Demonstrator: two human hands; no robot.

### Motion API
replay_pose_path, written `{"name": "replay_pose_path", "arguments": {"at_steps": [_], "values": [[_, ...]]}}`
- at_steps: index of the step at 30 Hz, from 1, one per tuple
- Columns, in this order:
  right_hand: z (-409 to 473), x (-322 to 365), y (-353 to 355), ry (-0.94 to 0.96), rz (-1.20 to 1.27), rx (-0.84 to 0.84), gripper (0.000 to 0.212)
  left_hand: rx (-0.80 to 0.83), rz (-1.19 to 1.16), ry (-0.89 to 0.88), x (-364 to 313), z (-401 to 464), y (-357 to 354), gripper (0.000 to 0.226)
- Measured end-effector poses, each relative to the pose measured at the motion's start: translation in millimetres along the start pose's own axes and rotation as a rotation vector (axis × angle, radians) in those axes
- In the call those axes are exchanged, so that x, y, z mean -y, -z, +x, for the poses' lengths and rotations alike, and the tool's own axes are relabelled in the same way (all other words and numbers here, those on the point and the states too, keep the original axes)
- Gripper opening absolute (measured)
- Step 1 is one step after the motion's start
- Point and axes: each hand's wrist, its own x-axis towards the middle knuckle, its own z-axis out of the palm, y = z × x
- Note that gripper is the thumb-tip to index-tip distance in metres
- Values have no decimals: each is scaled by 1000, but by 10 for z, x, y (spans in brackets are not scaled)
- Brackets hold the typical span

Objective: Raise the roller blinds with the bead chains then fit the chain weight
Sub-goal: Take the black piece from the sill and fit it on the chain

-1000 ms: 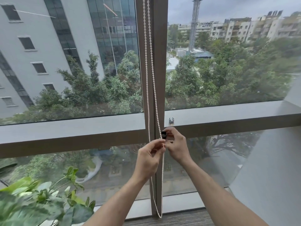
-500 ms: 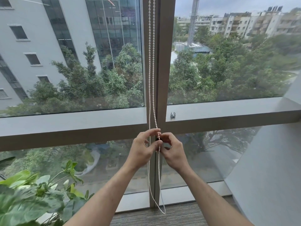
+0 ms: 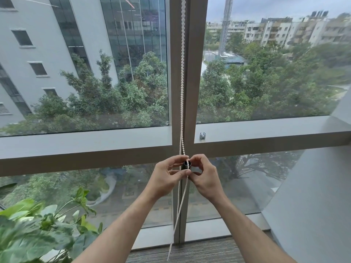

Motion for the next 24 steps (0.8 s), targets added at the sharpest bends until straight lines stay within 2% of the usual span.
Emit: {"name": "replay_pose_path", "arguments": {"at_steps": [13, 15, 18, 20, 24], "values": [[64, -194, 86, -72, 36, 70, 39, -44, -47, -13, 58, 51, -23, 35], [112, -208, 110, -82, 51, 13, 35, -44, -61, -10, 55, 57, -27, 35], [247, -228, 147, -203, 126, -158, 22, -35, -59, 2, 64, 65, -44, 34], [395, -256, 196, -276, 62, -260, 14, -36, -61, 10, 71, 65, -54, 34], [746, -317, 273, -305, -154, -349, 37, -10, -65, 14, 86, 40, -84, 34]]}}
